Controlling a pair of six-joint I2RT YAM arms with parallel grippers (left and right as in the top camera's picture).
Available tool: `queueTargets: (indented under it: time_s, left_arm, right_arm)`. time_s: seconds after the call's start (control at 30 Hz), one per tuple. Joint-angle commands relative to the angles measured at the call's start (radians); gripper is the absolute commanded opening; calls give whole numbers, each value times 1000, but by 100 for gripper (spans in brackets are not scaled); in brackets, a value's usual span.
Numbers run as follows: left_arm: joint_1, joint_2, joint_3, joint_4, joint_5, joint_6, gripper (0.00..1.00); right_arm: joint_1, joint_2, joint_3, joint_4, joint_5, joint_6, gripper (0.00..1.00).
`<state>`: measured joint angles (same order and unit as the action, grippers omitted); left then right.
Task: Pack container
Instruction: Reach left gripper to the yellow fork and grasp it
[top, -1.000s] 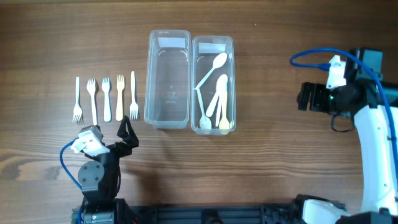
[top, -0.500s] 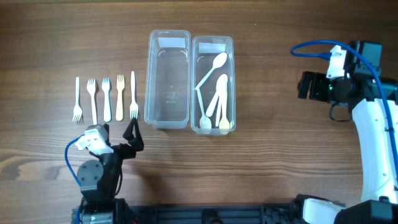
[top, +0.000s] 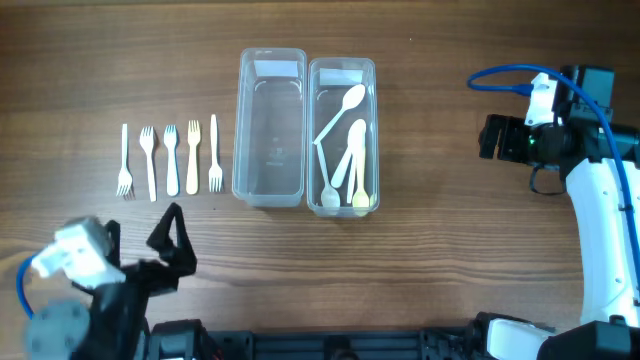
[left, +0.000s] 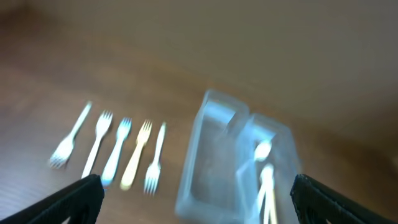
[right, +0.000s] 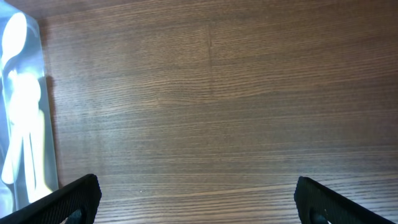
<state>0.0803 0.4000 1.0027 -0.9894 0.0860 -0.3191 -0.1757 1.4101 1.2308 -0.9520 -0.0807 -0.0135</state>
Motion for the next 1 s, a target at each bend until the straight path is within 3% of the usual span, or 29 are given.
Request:
queueTargets:
  time_s: [0.0, 0.2, 0.33, 0.5, 0.7, 0.97]
  left_arm:
    - [2, 201, 53, -56, -16, 64, 100]
    - [2, 550, 56, -55, -18, 81, 100]
    - [2, 731, 56, 33, -9, 80, 100]
    - [2, 816, 56, 144, -22, 83, 99]
    - [2, 831, 56, 236, -63, 229, 74]
    - [2, 967, 56, 323, -118, 348, 63]
  right_arm:
    - [1, 2, -4, 4, 13, -11, 100]
    - [1, 2, -4, 4, 13, -10, 100]
    - [1, 2, -4, 4, 13, -11, 100]
    - [1, 2, -4, 4, 13, -11, 100]
    - [1, 2, -4, 4, 13, -11, 100]
    - [1, 2, -4, 4, 13, -10, 100]
